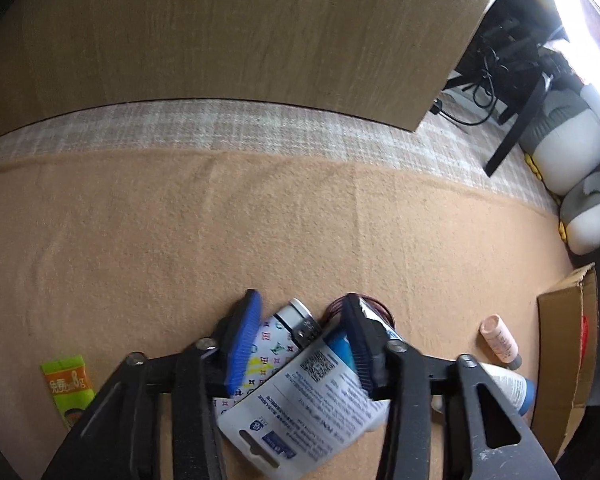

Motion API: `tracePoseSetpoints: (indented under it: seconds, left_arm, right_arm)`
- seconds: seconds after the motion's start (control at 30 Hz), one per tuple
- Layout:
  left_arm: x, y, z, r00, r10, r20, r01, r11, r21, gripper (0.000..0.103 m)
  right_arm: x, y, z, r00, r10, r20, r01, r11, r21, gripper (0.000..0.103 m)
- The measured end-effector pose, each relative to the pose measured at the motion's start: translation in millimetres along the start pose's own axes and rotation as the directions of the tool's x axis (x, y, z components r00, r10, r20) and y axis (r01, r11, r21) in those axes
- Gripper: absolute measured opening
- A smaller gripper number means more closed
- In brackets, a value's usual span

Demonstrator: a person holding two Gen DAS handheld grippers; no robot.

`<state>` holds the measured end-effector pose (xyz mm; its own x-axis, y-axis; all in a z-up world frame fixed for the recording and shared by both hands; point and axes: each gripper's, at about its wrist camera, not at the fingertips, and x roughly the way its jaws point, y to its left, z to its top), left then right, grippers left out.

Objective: Organize objects
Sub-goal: 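Close the left tool on the white printed card package, then lift the card package with the left tool toward the right tool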

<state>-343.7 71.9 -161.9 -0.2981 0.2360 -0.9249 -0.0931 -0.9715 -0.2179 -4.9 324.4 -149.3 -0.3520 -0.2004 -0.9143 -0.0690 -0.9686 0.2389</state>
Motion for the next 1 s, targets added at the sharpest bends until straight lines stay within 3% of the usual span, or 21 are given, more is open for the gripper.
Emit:
tracePoseSetpoints:
  seconds: [0.07,0.33,0.7,0.73,0.83,1.0]
  left_arm:
    - [-0.2,-5.2,-5.2,1.000,0.015,0.004,-0.015,0.999,0.030,0.028]
    - [-5.5,-28.3,-41.4,1.000,-0.003,0.002,0.003,0.994,0.106,0.026]
    - [-24.7,-40.5,-100.8,0.994,-0.107,-0.031,0.111,0.985,0.132,0.027]
    - [-31.3,-39.1,-104.7,0.991,-0.132,-0.025,0.134,0.984,0.120,0.028]
    - [-53.6,-28.4,-108.1,0.991,-0.132,0.034,0.128,0.987,0.097,0.046]
    - [-69.2,8.4,-104.5,0.993,-0.098,0.069,0.097,0.995,0.016,0.046]
  right_arm:
    - [0.5,0.5,0.8,1.000,0.001,0.000,-0.001,1.000,-0.002,0.054]
    - [2.6,6.2,5.6,1.000,0.012,-0.002,-0.012,1.000,-0.021,0.054]
    - [3.2,18.3,13.7,0.999,0.043,0.012,-0.042,0.998,-0.055,0.054]
    - [3.3,18.9,14.7,0.999,0.045,0.013,-0.044,0.997,-0.057,0.054]
    - [3.7,20.7,16.7,0.999,0.051,0.016,-0.050,0.997,-0.063,0.054]
    - [3.2,23.8,17.8,0.998,0.063,0.020,-0.061,0.996,-0.070,0.054]
